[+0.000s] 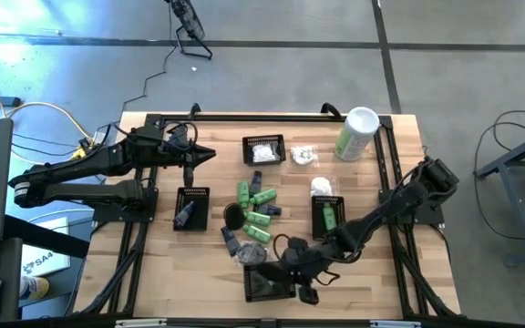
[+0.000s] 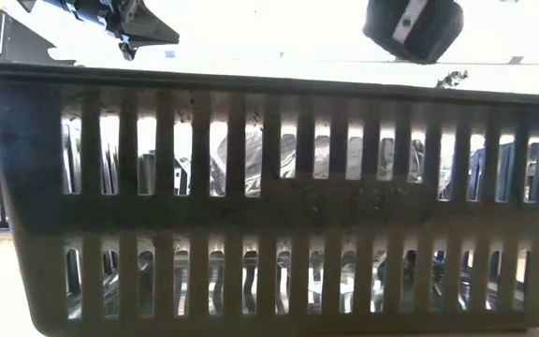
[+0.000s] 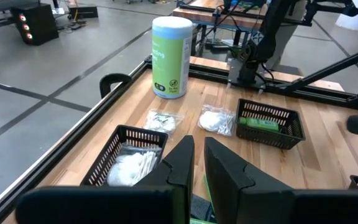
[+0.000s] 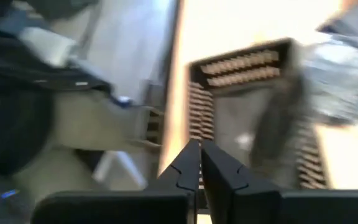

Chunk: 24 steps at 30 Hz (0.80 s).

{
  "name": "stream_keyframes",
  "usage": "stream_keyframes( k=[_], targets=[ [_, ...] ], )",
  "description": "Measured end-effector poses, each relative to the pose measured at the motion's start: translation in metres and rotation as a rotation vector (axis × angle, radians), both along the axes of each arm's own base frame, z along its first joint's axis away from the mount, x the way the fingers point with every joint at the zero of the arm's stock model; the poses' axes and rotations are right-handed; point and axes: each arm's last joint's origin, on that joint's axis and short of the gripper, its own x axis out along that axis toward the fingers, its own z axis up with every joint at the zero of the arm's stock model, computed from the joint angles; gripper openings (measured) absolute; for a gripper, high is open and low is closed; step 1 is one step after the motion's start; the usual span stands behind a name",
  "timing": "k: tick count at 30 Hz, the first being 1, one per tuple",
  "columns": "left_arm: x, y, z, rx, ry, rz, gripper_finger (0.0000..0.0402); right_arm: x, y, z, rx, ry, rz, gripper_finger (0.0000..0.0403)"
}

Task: Pick & Place Travel size toiletries
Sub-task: Put the green bottle into the middle right black bin

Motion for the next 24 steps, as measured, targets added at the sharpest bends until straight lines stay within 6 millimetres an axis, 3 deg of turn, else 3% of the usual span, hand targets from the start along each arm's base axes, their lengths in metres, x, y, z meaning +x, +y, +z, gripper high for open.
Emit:
stream_keyframes(
  k=[11, 21, 24],
  targets=[
    [0.0, 0.0, 0.0, 0.0, 0.0, 0.0, 0.0033, -0.009, -0.027, -0.014, -0.195, 0.174, -0.282, 0.0003],
    [-0.001, 0.0, -0.003, -0.009, 0.03, 0.001, 0.0033, -0.01, -0.032, -0.018, -0.24, 0.192, -0.329, 0.0004],
    [-0.001, 0.0, -0.004, -0.012, 0.04, 0.001, 0.0033, -0.014, -0.034, -0.03, -0.239, 0.198, -0.35, 0.0003]
  ],
)
